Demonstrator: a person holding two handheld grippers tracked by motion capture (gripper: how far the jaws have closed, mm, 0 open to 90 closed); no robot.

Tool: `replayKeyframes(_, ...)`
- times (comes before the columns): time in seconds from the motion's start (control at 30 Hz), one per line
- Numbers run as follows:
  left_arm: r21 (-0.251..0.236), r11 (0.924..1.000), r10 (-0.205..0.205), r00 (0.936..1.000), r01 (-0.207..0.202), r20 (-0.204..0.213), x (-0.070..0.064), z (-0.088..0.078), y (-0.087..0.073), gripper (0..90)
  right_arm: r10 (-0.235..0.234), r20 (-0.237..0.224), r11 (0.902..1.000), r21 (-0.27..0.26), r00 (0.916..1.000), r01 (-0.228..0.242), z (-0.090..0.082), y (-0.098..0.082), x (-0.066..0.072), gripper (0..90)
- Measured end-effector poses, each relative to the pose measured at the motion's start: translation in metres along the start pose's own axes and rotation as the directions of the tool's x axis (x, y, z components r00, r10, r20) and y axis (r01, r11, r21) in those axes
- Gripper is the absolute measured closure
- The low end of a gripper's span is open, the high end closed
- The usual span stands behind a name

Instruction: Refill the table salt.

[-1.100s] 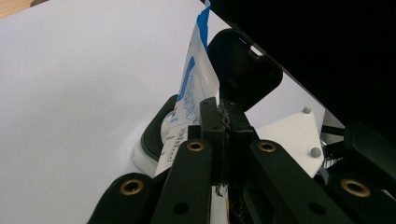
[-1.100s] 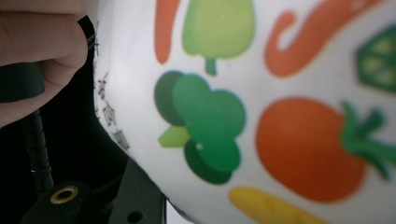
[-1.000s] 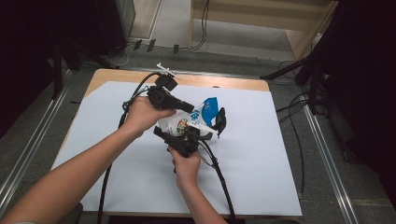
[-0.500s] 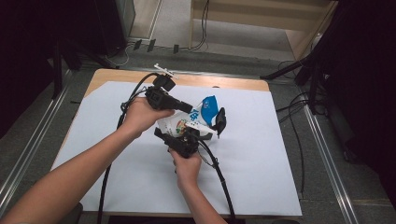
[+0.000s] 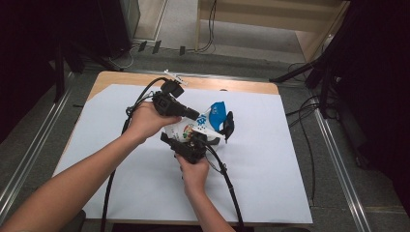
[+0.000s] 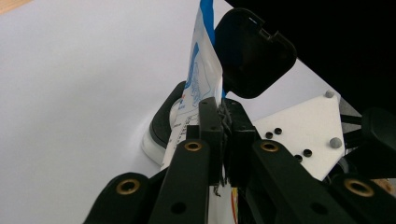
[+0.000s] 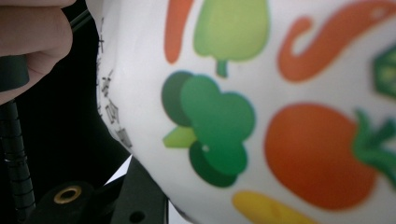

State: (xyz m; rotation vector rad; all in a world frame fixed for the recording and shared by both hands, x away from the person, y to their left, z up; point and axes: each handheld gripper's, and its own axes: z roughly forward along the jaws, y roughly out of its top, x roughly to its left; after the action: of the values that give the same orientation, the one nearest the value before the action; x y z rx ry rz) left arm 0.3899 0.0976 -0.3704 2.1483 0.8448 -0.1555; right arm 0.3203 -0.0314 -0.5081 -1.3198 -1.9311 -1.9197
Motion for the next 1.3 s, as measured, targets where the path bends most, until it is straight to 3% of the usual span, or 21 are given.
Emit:
replayKeyframes(0.43,-0.007,1.0,0.006,1.0,-0.006,-0.004,-0.0014,-0.0038,0.0002,90.0,0.023,-0.01,0.9997,0.001,0.9997,-0.023,0.0,-0.001,0.0001,65.2)
replayKeyframes(0.63,-0.019,0.9998,0.002,1.0,-0.002,0.003,-0.0024,-0.0044,0.0017,90.0,0.047,-0.029,0.9986,-0.022,0.9985,-0.047,-0.0006,0.0009,0.0017,65.2)
replayKeyframes(0.93,-0.017,0.9999,-0.002,1.0,0.002,0.01,-0.0018,-0.004,0.0014,90.0,0.036,-0.018,0.999,-0.025,0.9992,-0.036,0.0003,0.0003,0.0024,64.6)
replayKeyframes(1.03,-0.014,0.9999,-0.004,1.0,0.004,0.007,-0.0013,-0.0037,0.0017,90.0,0.065,-0.022,0.9976,-0.022,0.9977,-0.065,0.0003,0.0006,0.0031,64.3)
replayKeyframes(1.3,-0.009,0.9999,-0.008,1.0,0.008,0.006,-0.0016,-0.002,0.0018,90.0,0.067,-0.02,0.9977,-0.011,0.9976,-0.067,0.0001,0.0001,0.0037,64.7)
